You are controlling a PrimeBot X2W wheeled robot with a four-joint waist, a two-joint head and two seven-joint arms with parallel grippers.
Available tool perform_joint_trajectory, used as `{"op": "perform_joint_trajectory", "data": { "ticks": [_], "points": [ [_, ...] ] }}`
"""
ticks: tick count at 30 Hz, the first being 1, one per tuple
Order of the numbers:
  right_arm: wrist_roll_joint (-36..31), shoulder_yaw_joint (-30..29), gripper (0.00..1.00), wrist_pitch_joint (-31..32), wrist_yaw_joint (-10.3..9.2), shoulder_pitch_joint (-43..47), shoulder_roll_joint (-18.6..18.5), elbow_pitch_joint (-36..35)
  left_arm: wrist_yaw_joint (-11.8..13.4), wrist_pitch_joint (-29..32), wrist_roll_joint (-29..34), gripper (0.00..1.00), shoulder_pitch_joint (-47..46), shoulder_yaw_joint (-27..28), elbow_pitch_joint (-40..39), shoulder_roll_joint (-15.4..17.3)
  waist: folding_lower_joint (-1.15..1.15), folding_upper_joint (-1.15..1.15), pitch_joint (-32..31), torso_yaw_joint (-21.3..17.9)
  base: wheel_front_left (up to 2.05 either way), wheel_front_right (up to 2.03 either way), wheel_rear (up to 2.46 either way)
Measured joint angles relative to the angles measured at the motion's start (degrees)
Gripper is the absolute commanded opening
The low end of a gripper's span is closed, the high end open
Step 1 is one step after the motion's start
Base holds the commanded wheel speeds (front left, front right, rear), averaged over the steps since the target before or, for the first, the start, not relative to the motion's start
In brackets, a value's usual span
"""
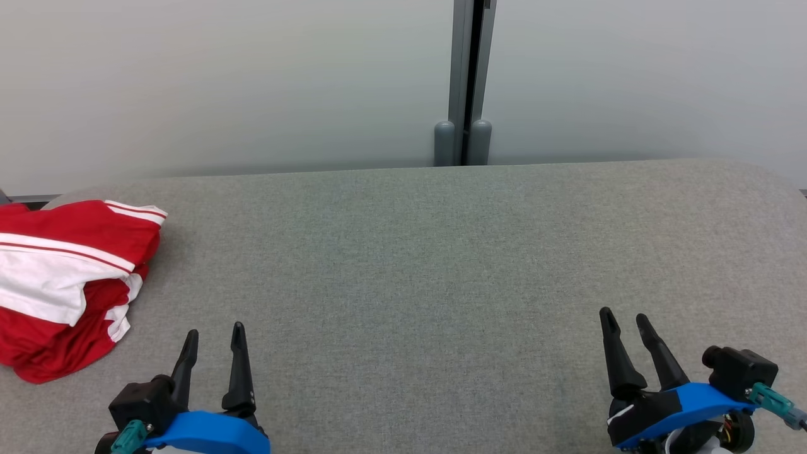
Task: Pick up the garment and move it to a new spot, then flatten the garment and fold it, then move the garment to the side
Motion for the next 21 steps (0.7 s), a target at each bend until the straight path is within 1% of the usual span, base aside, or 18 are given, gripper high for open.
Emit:
{"op": "perform_joint_trajectory", "data": {
  "ticks": [21],
  "points": [
    [-10.47,0.20,1.00,-0.76,0.01,0.00,-0.08,0.31,1.87,-2.08,7.98,1.00,0.35,-1.85,1.19,0.76,0.00,0.00,-0.09,-0.07,0.00,0.00,0.00]
  ]
}}
